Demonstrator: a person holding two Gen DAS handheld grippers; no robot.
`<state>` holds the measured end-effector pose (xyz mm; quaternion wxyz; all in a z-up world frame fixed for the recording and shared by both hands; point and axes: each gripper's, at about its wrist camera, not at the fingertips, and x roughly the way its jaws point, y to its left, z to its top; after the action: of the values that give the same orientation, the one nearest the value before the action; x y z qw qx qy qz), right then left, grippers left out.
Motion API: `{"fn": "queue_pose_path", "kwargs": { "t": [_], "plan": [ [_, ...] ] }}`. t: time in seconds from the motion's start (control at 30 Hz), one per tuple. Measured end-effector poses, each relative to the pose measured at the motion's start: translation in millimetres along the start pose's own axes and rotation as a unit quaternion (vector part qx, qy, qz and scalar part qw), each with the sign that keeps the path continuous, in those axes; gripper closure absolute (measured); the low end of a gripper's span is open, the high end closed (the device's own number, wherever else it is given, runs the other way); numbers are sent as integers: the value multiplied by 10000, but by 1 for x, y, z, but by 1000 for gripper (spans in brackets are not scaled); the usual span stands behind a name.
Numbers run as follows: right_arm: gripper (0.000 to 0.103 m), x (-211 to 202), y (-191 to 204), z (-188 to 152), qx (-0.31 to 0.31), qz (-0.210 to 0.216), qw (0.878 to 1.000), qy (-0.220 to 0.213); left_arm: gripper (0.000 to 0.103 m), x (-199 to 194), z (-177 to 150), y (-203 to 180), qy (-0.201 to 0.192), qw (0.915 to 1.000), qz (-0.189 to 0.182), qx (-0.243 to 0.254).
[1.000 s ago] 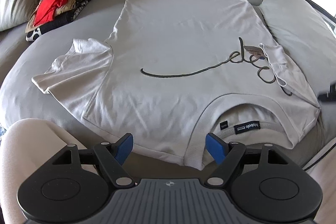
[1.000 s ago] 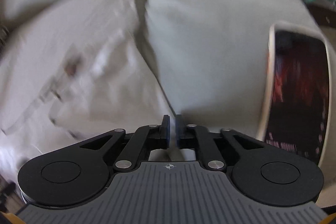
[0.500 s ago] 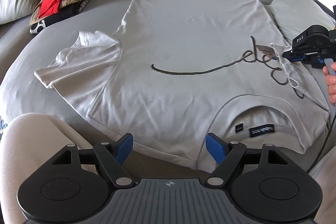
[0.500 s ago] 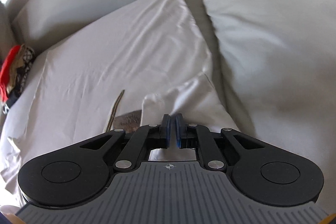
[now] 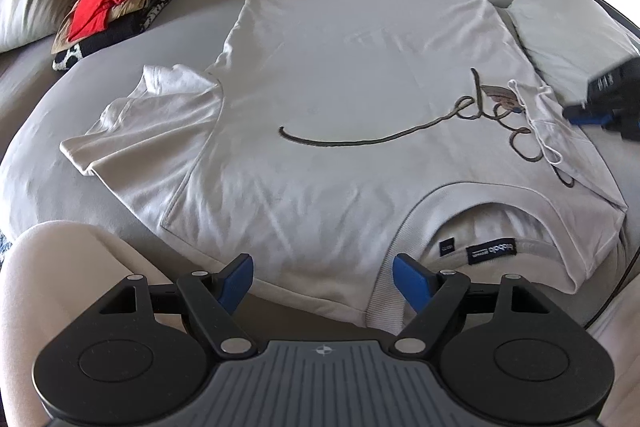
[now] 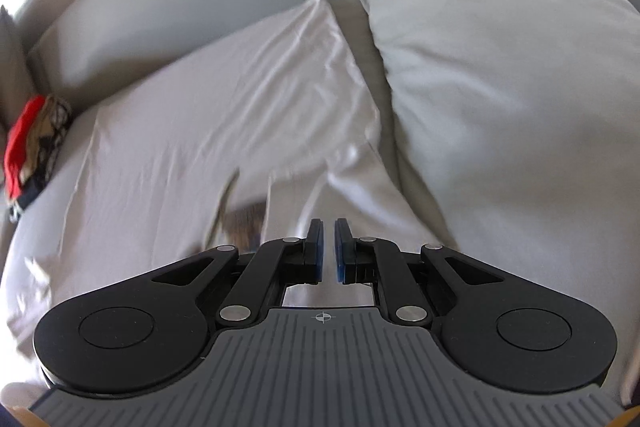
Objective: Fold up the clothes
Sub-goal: 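Open the right gripper and lift it off the folded sleeve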
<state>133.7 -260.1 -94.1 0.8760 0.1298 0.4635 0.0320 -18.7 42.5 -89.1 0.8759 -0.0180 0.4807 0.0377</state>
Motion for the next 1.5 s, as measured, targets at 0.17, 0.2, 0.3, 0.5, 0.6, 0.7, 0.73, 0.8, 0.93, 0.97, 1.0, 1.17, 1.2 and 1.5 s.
{"fn": "queue_pose_path", "kwargs": {
  "t": [0.17, 0.2, 0.3, 0.5, 0.6, 0.7, 0.73, 0.8, 0.93, 0.97, 1.0, 1.17, 1.2, 1.5],
  "plan": [
    [89, -20, 7, -40, -254, 12, 9994, 235, 26, -5, -3, -3, -35, 10000, -33, 46],
    [88, -26, 10, -47, -288, 52, 9992, 279, 26, -6, -4, -3, -34, 10000, -39, 50],
    [86, -42, 8, -52, -233, 204, 9992, 234, 26, -8, -5, -3, -51, 10000, -31, 56],
    [85, -47, -9, -39, -70, -457, 9987, -216, 26, -12, -4, -5, -88, 9999, -24, 64],
    [85, -31, -19, -35, 72, -695, 9975, -82, 26, -14, -4, -6, -120, 9999, -4, 94],
    [88, -22, -24, -40, -9, -882, 9958, 262, 26, -15, -4, -6, -126, 9999, -20, 101],
    [88, -21, -26, -42, -37, -935, 9949, 375, 26, -15, -4, -5, -131, 9999, -18, 101],
    [88, -28, -27, -44, 31, -1006, 9936, 505, 25, -16, -4, -4, -146, 9999, -6, 81],
    [84, -57, -18, -47, 100, -796, 9966, 184, 25, -15, -4, -1, -155, 9999, -10, 13],
    [82, -65, -11, -47, 55, -623, 9980, 91, 25, -16, -4, 0, -159, 9999, -19, 4],
    [80, -71, -3, -48, -4, -426, 9991, 15, 25, -16, -4, 0, -167, 9999, -28, -8],
    [71, -87, 40, -63, -517, 229, 9984, -87, 25, -19, -3, 7, -331, 9993, 65, -169],
    [71, -85, 45, -67, -595, 251, 9979, -41, 26, -18, -2, 9, -335, 9992, 87, -212],
    [71, -64, 66, -89, -882, 193, 9953, 339, 25, 5, -4, 11, -339, 9990, 295, 2]
  ]
}}
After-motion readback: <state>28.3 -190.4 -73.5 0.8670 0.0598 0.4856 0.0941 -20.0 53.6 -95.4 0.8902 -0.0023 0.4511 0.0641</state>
